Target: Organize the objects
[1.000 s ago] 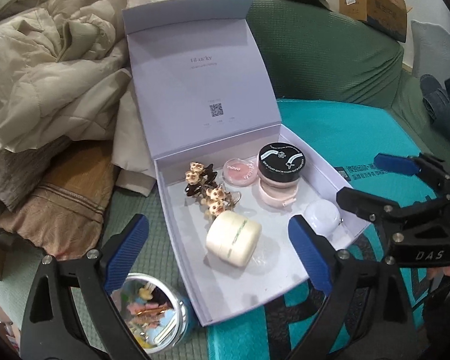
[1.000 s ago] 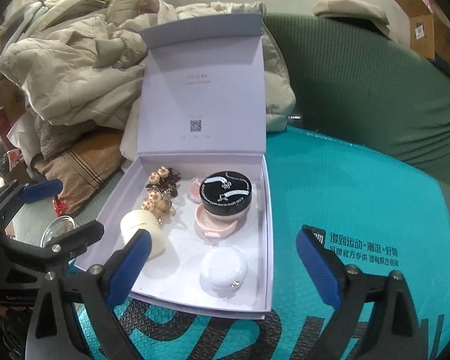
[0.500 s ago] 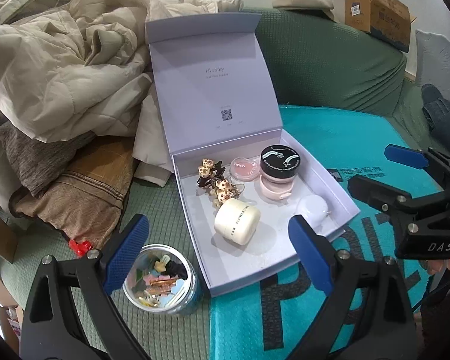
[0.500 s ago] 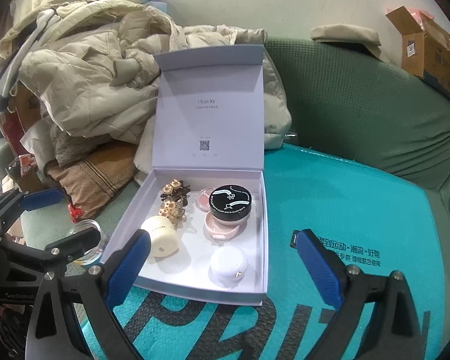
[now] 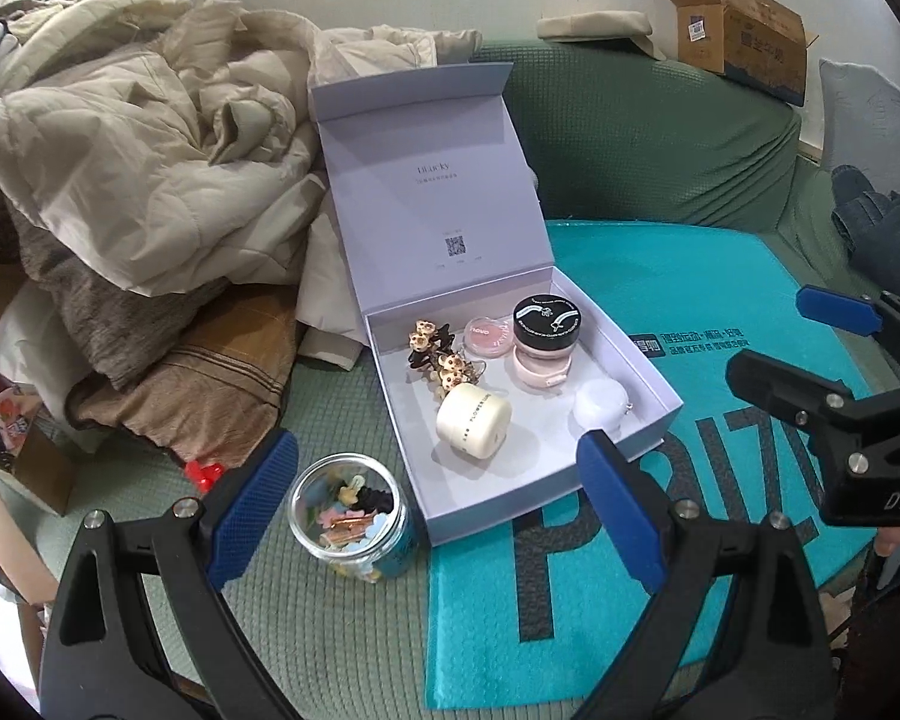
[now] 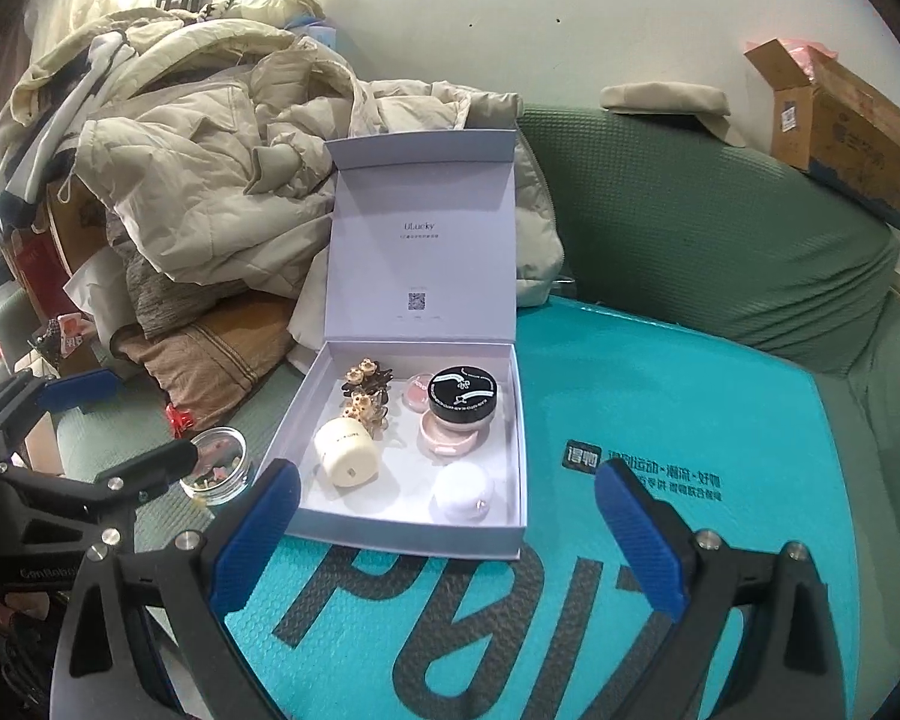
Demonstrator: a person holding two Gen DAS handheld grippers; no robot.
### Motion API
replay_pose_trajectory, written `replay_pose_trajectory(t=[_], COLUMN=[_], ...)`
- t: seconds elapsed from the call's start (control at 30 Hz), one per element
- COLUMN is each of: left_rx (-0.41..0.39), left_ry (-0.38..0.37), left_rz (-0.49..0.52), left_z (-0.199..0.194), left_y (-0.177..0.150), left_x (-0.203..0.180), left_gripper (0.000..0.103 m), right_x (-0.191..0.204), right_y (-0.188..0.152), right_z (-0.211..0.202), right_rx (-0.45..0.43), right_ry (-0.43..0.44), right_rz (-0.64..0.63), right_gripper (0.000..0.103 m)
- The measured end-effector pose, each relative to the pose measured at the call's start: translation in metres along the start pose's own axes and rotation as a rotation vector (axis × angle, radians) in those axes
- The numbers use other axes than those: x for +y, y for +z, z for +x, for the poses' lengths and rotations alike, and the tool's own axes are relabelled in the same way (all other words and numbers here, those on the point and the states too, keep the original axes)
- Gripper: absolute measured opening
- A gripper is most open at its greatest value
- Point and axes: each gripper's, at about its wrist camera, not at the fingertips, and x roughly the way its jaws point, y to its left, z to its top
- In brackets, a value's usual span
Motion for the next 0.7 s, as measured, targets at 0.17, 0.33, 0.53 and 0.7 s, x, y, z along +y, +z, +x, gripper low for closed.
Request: replay_pose_trajectory(t=[0.17, 0.33, 0.53, 0.7], left_rx=[-0.023, -0.029, -0.029, -0.025], left_ry=[0.023, 0.021, 0.021, 0.013], left_rz=[0.005, 0.003, 0.008, 0.010], left_z=[-0.021, -0.035, -0.044, -0.048], left_y=[-0.005, -0.015, -0.032, -0.048], left_x=[0.000, 0.000, -0.006, -0.009], left_gripper=[0.094, 0.094, 0.094, 0.094], right_x=[0.001, 0.004, 0.010, 0.012], right_y=[-0.011, -0.024, -0.044, -0.061], right_z=[-0.016, -0.026, -0.029, -0.032], right_rx=[-0.001, 0.008, 0.040, 0.056], right_ry=[-0.003, -0.010, -0.021, -0.028], right_rz=[0.016, 0.020, 0.026, 0.043], right_gripper=[0.100, 0.099, 0.100, 0.100])
